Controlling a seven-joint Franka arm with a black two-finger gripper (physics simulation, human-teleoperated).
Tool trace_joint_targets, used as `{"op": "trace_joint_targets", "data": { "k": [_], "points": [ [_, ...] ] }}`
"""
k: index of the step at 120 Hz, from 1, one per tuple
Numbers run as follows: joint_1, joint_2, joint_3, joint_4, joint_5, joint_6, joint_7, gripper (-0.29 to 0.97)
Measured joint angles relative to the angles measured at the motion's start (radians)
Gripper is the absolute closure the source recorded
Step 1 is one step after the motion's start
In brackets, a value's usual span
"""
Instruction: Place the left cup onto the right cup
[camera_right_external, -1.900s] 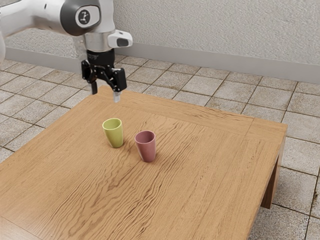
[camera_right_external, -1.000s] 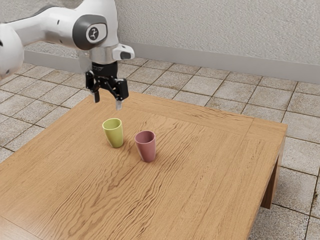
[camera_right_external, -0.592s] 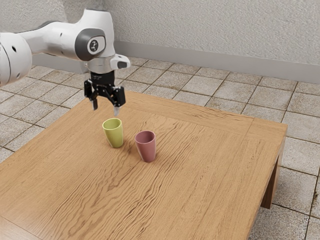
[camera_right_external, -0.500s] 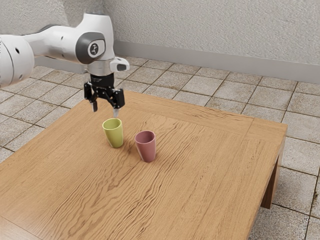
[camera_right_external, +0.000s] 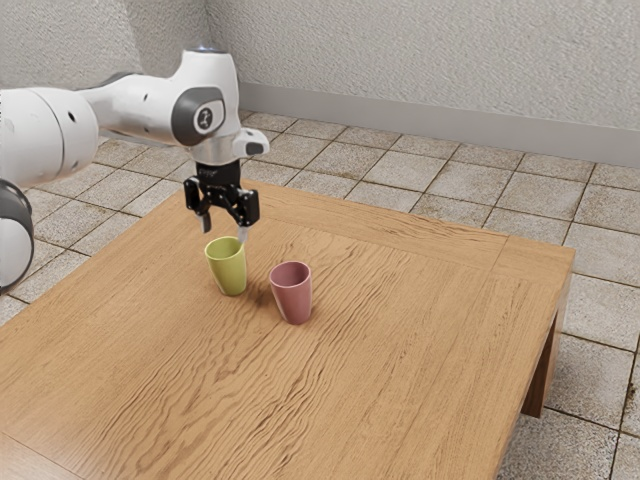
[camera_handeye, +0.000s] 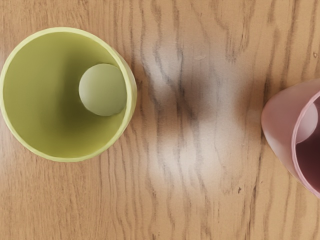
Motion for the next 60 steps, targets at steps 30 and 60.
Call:
{"op": "trace_joint_targets", "data": {
  "k": [30,60],
  "points": [
    [0.031,0.073,-0.026,0.061,0.0,0.009,0.017,0.12],
    [0.06,0.123,-0.042,0.074,0.0,0.019,0.029,0.13]
  ]
}}
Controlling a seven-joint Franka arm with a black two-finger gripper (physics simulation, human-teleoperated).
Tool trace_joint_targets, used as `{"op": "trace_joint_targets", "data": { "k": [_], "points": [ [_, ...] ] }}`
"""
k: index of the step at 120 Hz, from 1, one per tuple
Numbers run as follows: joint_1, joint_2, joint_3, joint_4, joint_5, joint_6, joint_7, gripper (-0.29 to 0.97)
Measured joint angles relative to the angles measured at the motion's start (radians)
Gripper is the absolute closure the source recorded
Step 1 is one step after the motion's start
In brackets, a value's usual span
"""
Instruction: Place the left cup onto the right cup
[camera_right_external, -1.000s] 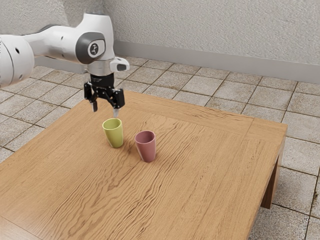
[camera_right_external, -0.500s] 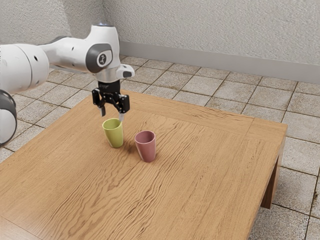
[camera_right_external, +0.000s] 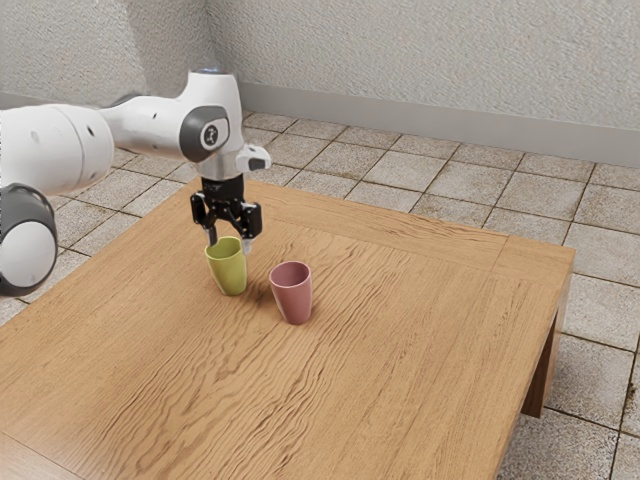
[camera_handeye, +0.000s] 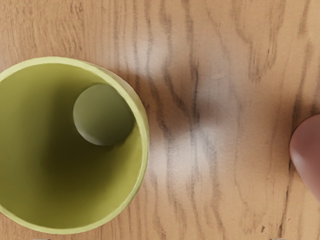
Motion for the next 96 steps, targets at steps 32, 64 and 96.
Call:
{"op": "trace_joint_targets", "data": {
  "k": [32,64,96],
  "points": [
    [0.024,0.042,-0.011,0.037,0.001,0.017,0.017,0.14],
    [0.053,0.089,-0.058,0.08,0.029,0.023,0.031,0.15],
    [0.062,0.129,-0.089,0.12,0.061,0.024,0.04,0.16]
  ]
}}
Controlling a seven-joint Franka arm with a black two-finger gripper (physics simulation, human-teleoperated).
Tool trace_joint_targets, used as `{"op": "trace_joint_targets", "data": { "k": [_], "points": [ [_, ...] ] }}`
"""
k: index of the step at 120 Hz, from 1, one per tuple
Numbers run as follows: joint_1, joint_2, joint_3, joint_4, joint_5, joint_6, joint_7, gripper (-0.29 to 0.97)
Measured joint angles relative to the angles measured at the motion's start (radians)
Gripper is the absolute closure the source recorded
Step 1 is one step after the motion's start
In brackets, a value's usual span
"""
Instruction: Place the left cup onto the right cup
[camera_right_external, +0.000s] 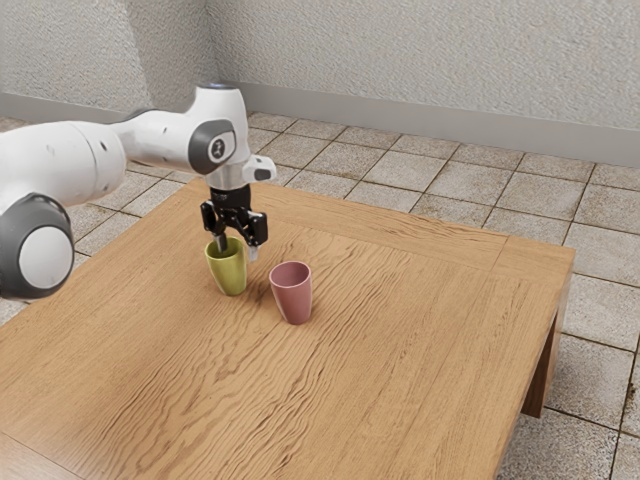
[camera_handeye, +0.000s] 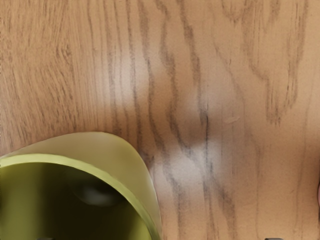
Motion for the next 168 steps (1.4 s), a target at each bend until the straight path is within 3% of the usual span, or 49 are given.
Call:
{"op": "trace_joint_targets", "data": {
  "k": [168],
  "points": [
    [0.01,0.031,-0.002,0.018,0.005,-0.004,-0.002,0.76]
  ]
}}
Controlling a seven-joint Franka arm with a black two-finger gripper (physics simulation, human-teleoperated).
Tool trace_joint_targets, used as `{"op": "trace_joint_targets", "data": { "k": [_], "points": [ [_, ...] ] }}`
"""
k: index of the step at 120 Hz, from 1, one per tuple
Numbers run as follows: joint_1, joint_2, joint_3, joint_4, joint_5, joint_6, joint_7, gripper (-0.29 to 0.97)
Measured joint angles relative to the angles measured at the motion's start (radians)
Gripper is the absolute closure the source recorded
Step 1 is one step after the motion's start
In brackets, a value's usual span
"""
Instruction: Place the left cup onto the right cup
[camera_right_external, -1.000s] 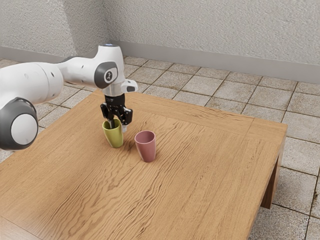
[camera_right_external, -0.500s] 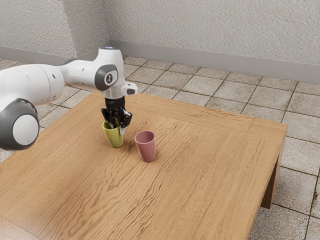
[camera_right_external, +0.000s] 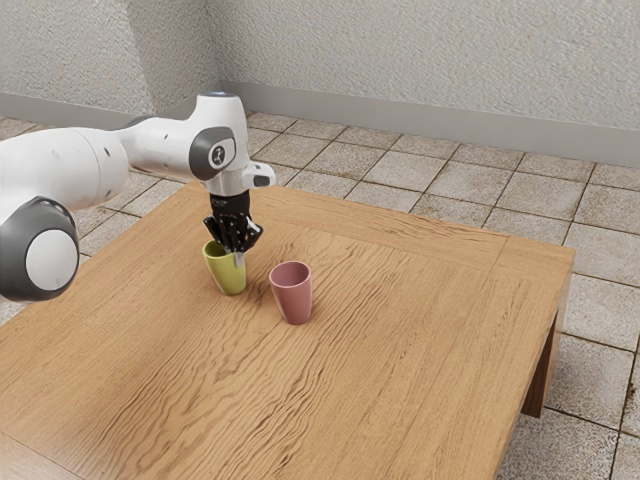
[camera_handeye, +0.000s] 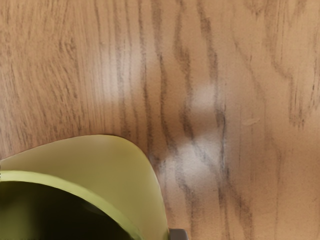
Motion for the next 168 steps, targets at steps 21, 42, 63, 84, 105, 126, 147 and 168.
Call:
{"op": "trace_joint_targets", "data": {
  "k": [21,42,63,84,105,126,147,168],
  "points": [
    [-0.004,-0.003,0.001,0.0,0.004,0.002,-0.005,0.77],
    [-0.01,-0.026,0.001,0.0,0.013,-0.002,-0.01,0.78],
    [-0.029,-0.085,0.005,-0.011,0.027,-0.009,-0.019,0.78],
    [-0.081,-0.14,0.014,-0.021,0.048,-0.025,-0.027,0.79],
    [-0.137,-0.194,0.017,-0.042,0.063,-0.047,-0.037,0.79],
    [-0.191,-0.232,0.022,-0.067,0.068,-0.064,-0.049,0.79],
    [-0.251,-0.26,0.047,-0.095,0.069,-0.077,-0.063,0.79],
    [-0.295,-0.264,0.064,-0.105,0.07,-0.082,-0.078,0.79]
  ]
}}
